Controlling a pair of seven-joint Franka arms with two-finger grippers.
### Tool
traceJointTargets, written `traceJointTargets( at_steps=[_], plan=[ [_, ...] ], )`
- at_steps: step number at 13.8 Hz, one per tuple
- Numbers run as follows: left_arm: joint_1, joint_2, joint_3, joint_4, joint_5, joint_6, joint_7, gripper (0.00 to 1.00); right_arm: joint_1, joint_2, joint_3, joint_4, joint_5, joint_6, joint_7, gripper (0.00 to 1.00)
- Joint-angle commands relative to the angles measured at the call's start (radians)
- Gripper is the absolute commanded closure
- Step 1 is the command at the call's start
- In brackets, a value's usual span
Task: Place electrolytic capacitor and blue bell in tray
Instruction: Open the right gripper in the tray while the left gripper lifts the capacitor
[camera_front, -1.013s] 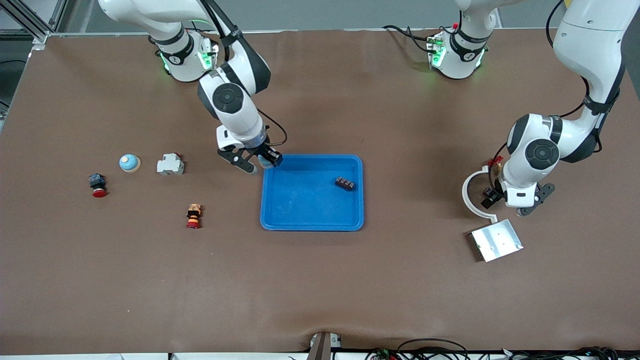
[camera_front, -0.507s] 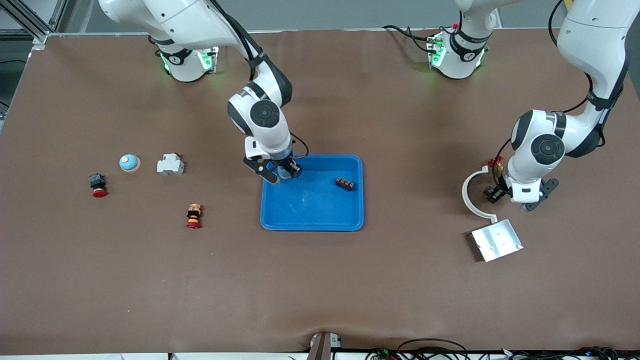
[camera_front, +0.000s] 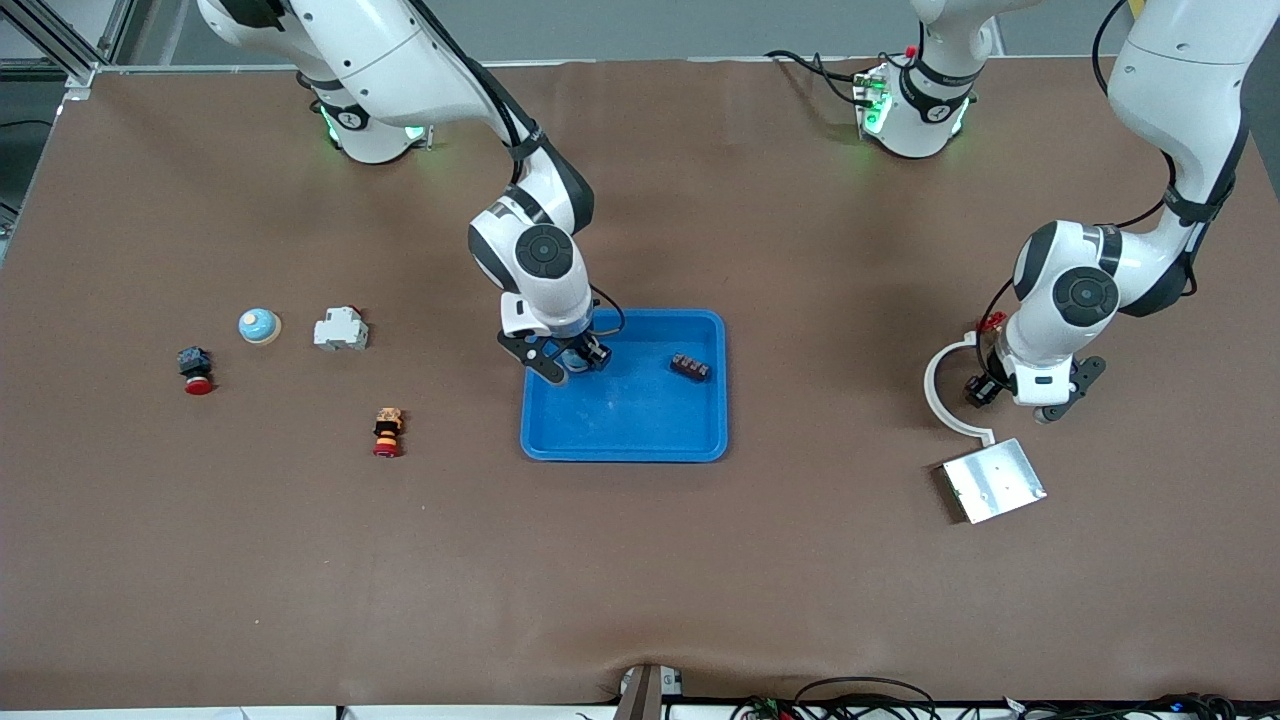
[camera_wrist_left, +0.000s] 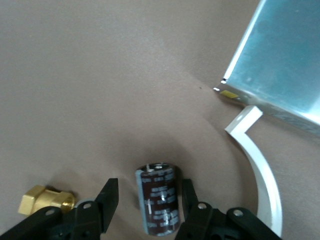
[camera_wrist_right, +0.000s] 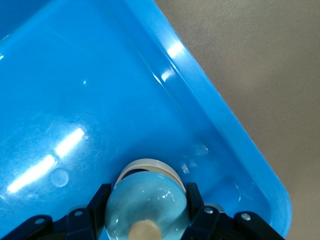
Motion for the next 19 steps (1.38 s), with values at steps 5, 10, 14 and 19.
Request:
traceJointTargets(
  at_steps=[5,10,14,19],
  plan=[
    [0.008,-0.109,-0.058,-0.002,0.019,-0.003,-0.02,1.0,0.002,0.013,-0.013,0.032,-0.05,-0.014,0.035,0.0],
    [0.008,-0.121,-0.205,0.074,-0.003,-0.126,-0.079,1.0,-0.001,-0.008,-0.012,0.14,-0.051,-0.245,0.003,0.0],
    [-0.075,-0.029,-0.302,0.177,-0.003,-0.126,-0.384,1.0,-0.071,-0.114,-0.013,0.136,-0.049,-0.371,-0.166,0.0],
    [-0.322,0.144,-0.294,0.399,0.011,-0.164,-0.722,1.0,-0.296,-0.412,-0.01,-0.202,-0.049,-0.195,-0.616,0.0]
  ],
)
